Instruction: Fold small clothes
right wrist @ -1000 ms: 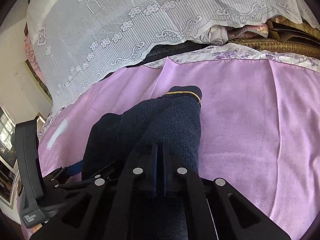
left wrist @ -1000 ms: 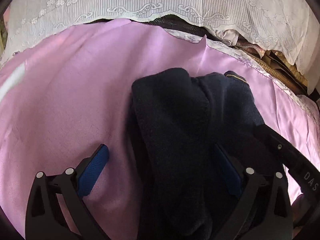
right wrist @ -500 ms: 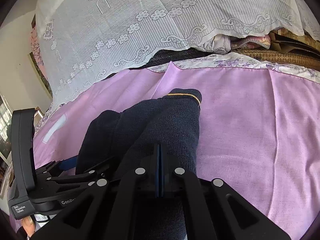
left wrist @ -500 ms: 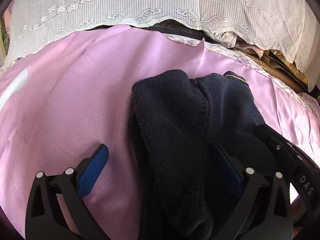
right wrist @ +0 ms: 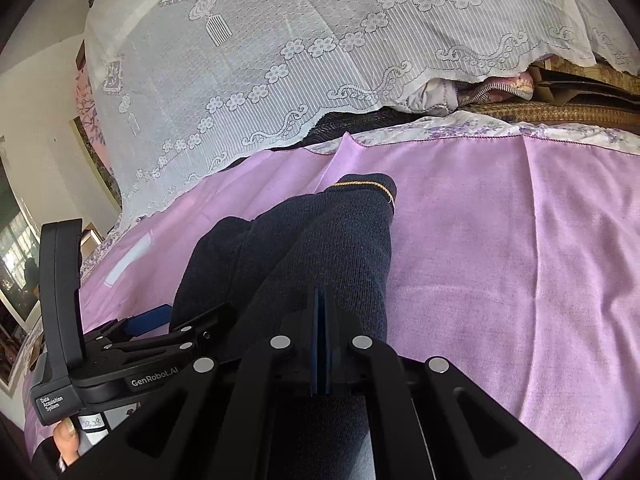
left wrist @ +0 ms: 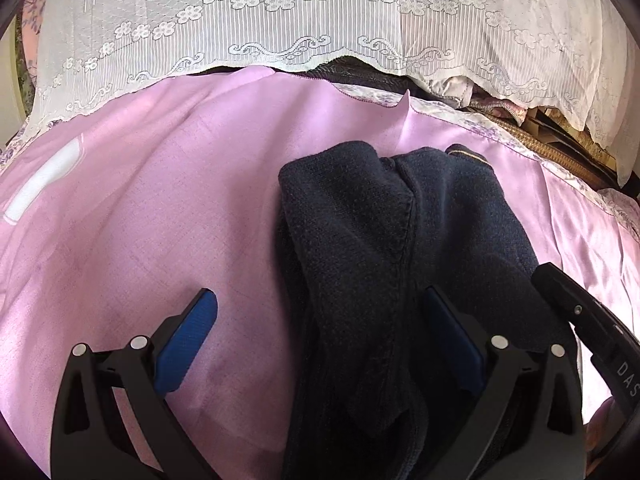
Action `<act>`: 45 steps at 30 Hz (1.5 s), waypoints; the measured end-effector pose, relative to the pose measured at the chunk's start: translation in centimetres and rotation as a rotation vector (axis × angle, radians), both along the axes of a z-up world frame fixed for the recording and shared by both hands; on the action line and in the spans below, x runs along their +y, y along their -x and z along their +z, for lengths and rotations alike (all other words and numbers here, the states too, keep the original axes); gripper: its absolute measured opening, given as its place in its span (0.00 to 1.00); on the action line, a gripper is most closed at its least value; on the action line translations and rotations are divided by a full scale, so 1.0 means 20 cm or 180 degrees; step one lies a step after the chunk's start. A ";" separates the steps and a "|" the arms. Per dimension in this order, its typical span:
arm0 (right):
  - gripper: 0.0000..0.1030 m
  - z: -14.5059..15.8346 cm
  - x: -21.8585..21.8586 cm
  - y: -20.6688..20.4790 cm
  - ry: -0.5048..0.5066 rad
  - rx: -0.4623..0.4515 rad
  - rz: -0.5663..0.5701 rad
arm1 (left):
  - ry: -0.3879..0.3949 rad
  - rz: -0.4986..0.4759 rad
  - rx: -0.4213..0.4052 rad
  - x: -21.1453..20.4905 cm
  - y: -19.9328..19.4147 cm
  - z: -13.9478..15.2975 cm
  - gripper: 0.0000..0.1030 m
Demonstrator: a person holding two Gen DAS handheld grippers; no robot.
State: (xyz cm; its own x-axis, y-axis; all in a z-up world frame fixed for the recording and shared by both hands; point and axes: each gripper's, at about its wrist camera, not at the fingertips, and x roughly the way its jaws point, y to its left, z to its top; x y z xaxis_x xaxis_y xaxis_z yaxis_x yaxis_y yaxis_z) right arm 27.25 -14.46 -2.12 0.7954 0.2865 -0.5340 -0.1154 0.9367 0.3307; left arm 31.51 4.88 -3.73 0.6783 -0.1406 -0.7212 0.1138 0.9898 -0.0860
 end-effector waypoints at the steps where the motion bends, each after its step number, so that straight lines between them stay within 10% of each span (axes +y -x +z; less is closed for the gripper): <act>1: 0.03 0.00 0.00 0.02 0.0005 -0.0006 -0.0001 | -0.0014 0.0008 -0.0015 0.00 0.01 0.00 0.96; 24: 0.11 -0.01 -0.03 0.20 0.0061 0.0000 -0.0047 | -0.0127 0.0119 -0.0067 0.03 0.18 0.01 0.96; 27: 0.49 -0.04 -0.08 0.21 0.0060 0.0129 -0.0272 | -0.0097 0.0138 -0.0029 0.05 0.19 0.00 0.96; 45: 0.91 -0.18 -0.28 0.32 -0.0950 0.0454 -0.0062 | 0.0463 0.0061 0.0339 0.18 0.35 -0.04 0.96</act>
State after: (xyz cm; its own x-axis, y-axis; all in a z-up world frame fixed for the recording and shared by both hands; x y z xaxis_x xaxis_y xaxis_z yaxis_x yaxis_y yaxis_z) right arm 20.93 -20.02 -5.77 0.7256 0.4327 -0.5351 -0.0313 0.7976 0.6024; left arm 24.60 8.49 -4.49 0.6029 -0.2364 -0.7620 0.0777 0.9680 -0.2388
